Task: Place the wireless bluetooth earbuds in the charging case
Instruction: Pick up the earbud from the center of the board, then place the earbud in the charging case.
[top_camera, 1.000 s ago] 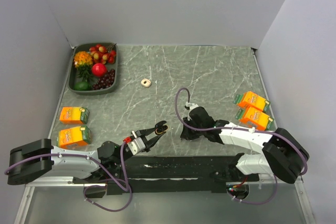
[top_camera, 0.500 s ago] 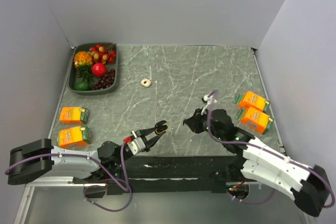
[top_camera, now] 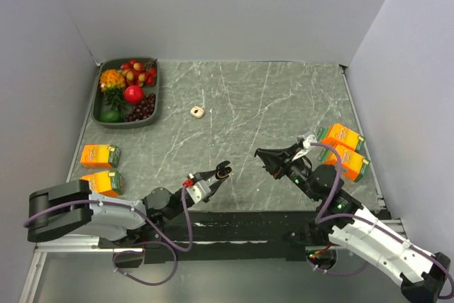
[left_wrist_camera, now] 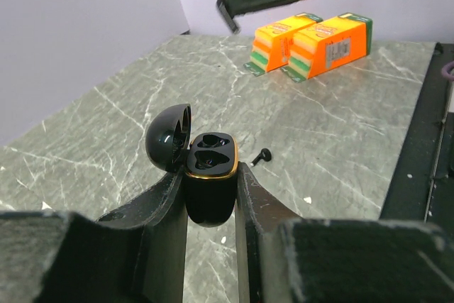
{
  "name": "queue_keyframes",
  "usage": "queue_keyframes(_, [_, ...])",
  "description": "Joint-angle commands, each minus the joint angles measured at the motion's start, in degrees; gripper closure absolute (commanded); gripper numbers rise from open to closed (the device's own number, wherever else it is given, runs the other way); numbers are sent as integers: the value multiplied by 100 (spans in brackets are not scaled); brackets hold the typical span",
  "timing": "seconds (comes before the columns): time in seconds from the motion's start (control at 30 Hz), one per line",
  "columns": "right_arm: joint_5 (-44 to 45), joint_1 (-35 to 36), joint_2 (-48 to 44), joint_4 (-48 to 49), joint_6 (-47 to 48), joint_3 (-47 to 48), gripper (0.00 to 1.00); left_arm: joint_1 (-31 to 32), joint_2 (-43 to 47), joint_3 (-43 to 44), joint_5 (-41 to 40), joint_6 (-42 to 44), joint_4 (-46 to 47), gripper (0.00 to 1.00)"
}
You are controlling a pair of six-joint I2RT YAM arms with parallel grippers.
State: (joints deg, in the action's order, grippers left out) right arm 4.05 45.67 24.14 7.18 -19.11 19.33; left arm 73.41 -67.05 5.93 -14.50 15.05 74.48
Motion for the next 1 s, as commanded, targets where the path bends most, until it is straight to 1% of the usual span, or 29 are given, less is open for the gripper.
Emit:
queue_keyframes(0.0, [-54,144,-261,828,443,-105,100,-151,-177,329,-158,-414,2869,99])
queue_keyframes(0.1, [-168,170,-226,1118,505,-149,100,-327,-186,399,34,-722,2958,99])
queue_keyframes(0.2, [-308,232,-147,1373,592,-114,100,-476,-133,400,403,-951,3143,99])
queue_keyframes(0.33, [-554,381,38,1584,725,-9,100,-634,7,409,1123,-1170,3204,99])
queue_keyframes(0.4, [-546,504,134,1750,795,-8,100,-679,69,443,1256,-1267,3205,99])
queue_keyframes(0.63, [-432,882,381,2120,1111,18,100,-687,341,505,1231,-1373,3196,99])
queue_keyframes(0.8, [-406,1154,600,2331,1383,79,100,-687,385,602,1222,-1338,3134,99])
queue_keyframes(0.97, [-195,1400,811,2612,1551,106,100,-687,403,628,1186,-1329,3126,99])
